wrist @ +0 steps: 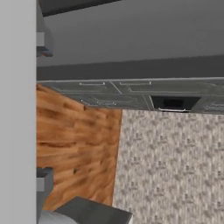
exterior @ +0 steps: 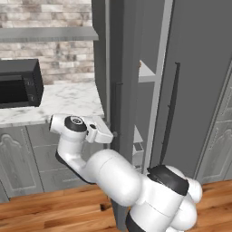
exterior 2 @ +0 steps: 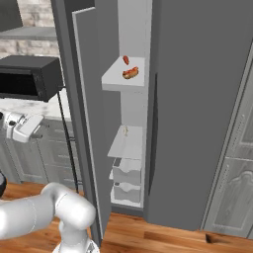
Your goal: Store the hot dog in the freezer for long-term storage. Close the freezer door after placing the cooked food.
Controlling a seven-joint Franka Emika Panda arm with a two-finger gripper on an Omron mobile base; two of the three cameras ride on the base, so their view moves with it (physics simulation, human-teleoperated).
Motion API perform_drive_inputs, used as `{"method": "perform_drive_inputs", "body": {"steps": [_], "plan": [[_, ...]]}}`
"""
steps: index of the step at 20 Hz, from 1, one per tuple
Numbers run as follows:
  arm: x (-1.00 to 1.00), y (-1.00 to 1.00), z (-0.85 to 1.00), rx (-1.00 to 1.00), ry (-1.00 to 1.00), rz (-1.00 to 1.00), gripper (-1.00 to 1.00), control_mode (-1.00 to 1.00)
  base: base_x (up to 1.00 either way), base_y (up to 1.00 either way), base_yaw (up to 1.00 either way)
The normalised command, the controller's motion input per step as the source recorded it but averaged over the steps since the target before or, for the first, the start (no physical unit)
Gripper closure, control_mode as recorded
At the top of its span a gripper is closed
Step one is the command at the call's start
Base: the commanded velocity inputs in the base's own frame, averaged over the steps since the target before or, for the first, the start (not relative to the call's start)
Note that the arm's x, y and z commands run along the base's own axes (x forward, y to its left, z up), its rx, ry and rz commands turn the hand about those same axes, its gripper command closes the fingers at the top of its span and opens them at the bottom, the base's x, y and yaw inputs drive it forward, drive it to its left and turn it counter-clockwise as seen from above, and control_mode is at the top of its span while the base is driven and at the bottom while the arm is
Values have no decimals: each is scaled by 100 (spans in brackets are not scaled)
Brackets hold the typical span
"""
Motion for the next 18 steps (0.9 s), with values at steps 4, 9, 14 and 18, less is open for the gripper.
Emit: {"method": "perform_drive_inputs", "body": {"steps": [4,9,14,18], "plan": [[41,0,-8,0,0,4,-100,-100,0,0,0],[42,0,-2,0,3,11,-100,-100,0,0,0],[35,0,-3,-1,9,9,-100,-100,0,0,0],[28,-1,-5,0,8,8,-100,-100,0,0,0]]}}
